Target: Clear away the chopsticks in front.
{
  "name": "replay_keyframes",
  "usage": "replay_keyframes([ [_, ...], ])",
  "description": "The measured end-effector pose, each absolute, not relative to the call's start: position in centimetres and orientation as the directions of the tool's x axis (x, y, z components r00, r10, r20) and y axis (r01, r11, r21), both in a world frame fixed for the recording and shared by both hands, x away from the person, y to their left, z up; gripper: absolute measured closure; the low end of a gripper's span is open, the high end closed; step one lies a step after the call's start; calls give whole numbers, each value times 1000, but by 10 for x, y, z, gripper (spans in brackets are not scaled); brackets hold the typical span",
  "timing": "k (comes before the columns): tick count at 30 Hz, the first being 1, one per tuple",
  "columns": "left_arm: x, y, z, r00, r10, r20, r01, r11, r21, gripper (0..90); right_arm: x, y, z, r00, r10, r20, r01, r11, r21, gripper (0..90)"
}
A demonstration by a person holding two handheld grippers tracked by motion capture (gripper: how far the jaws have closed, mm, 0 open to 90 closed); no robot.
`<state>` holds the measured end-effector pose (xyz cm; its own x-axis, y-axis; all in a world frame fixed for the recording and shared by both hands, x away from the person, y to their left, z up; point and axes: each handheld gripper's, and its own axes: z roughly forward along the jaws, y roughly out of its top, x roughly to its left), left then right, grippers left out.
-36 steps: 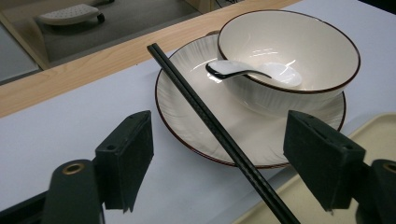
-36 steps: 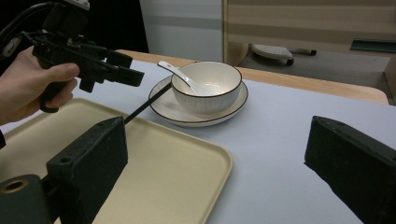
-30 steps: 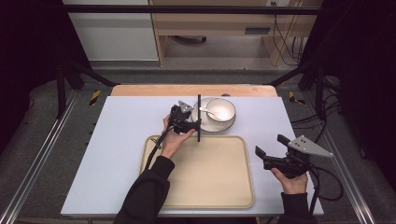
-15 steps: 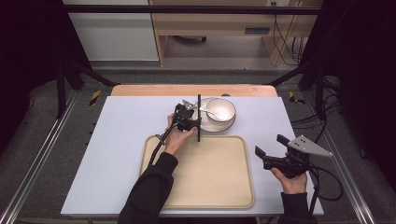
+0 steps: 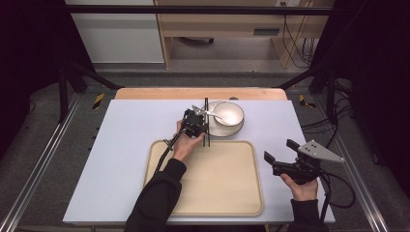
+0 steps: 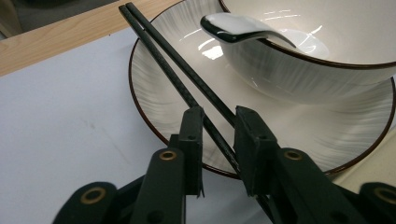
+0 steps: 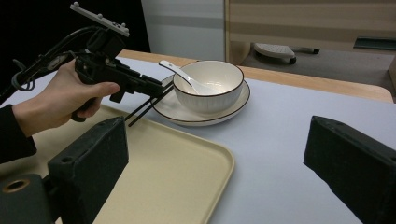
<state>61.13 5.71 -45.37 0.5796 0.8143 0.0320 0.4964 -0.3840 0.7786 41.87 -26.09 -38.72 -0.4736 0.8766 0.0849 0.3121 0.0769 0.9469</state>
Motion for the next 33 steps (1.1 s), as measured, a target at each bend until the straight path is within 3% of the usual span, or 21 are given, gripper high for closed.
replay_keyframes([
  [9, 612, 56, -455, 578, 816, 35, 501, -387, 774, 771, 419, -261, -387, -474, 876, 85, 311, 77, 947, 66],
  [18, 619, 52, -456, 562, 827, 25, 526, -381, 760, 741, 419, -261, -387, -474, 876, 84, 313, 79, 946, 69],
  [33, 620, 53, -457, 492, 871, 6, 556, -319, 767, 826, 419, -259, -387, -476, 875, 87, 319, 80, 944, 72],
])
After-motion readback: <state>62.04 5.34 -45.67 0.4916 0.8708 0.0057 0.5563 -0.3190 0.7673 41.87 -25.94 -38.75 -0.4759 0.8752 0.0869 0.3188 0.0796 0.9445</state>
